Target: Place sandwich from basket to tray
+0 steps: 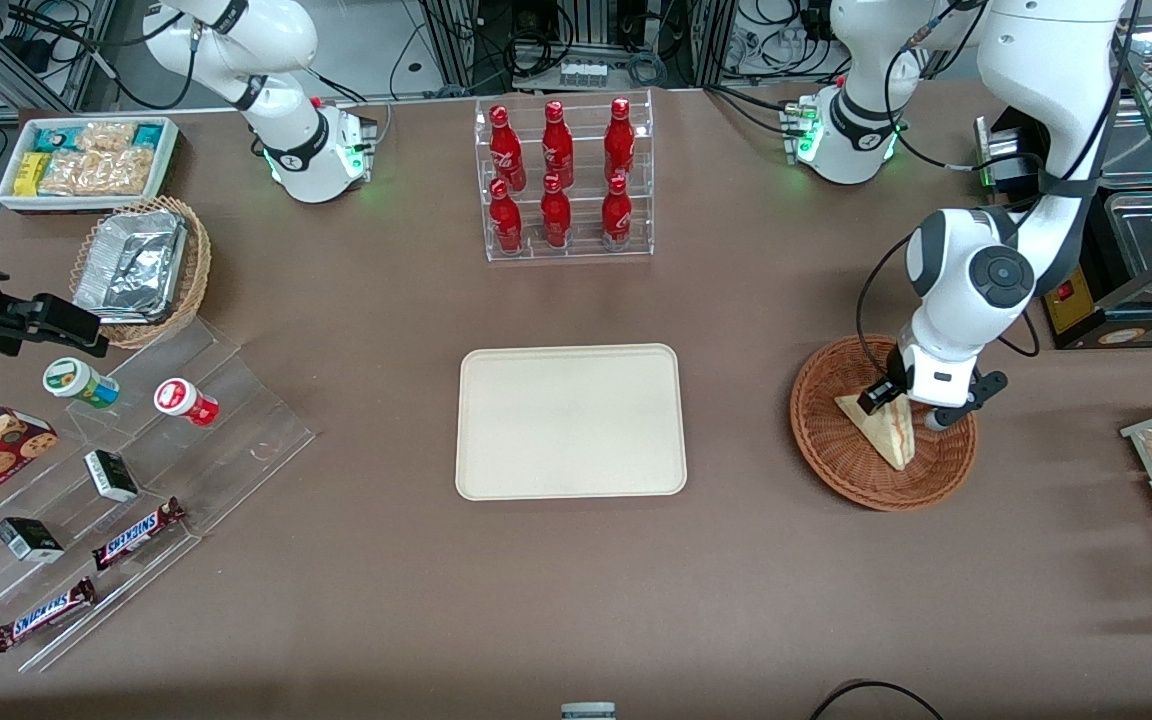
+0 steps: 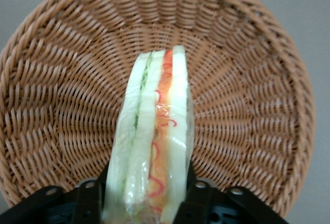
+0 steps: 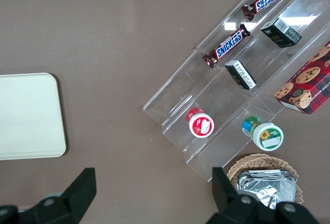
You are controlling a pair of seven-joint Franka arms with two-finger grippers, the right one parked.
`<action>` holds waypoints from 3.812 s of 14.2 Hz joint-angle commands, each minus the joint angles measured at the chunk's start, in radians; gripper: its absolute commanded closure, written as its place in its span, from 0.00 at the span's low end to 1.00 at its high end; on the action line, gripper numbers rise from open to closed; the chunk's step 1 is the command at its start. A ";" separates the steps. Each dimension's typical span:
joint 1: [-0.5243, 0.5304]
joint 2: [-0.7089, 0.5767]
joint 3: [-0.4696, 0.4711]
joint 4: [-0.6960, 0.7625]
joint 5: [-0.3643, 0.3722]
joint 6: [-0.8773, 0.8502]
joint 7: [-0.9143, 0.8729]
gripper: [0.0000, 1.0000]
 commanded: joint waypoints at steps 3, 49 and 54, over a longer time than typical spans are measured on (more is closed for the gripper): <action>-0.008 -0.117 -0.036 0.060 0.002 -0.209 -0.018 1.00; -0.011 -0.087 -0.437 0.890 0.148 -1.255 0.021 0.00; -0.010 -0.236 -0.102 0.871 0.039 -1.351 0.528 0.00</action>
